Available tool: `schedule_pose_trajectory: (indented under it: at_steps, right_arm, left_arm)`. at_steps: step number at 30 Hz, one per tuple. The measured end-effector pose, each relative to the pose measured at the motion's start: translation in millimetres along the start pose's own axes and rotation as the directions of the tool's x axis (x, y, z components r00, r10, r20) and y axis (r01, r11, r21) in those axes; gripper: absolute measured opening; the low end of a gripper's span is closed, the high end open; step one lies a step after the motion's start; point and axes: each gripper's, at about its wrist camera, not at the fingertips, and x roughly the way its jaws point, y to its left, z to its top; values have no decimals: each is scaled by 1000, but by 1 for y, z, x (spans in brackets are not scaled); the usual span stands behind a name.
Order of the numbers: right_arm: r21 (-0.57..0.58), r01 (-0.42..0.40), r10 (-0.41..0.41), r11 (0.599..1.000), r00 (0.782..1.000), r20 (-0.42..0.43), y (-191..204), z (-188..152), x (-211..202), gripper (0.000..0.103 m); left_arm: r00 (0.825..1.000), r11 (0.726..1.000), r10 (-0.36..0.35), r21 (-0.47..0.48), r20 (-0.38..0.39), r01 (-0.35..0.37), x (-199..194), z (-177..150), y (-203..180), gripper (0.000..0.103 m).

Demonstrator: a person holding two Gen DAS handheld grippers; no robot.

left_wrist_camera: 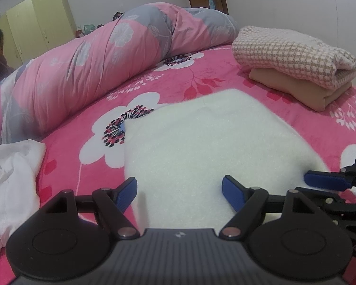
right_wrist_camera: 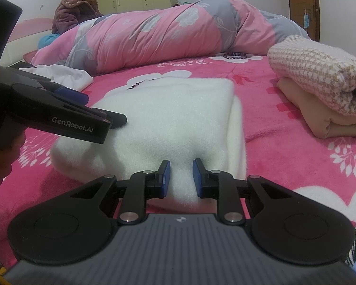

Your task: Fold clothes

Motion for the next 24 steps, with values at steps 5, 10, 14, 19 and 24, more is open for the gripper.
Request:
schedule_pose_trajectory:
  at_steps: [5,10,14,19,24]
  right_arm:
    - [3,-1,1,1000,1000,3,0,-1,0,19]
    - [4,-5,5,1000,1000,5,-1,-1,0,19]
    - [5,-8,8,1000,1000,6,-2,-1,0,19]
    - [4,-6,6,1000,1000,1,-2,-1,0,19]
    - [1,7,-7,1000,1000,-13,2,1,1,19]
  left_arm:
    - [1000,1000,3,4,0,-3,0,0,-1,80]
    - [999,999,-39,-35,8,39,-1,1,5,79]
    - [992,984,-109,-135,70,118,-16,2,30,79]
    - [982,980,-93,-157,166,119,-39,-18,53,76]
    - [985,979,-162,-116,65,169,-14,-41,49,75]
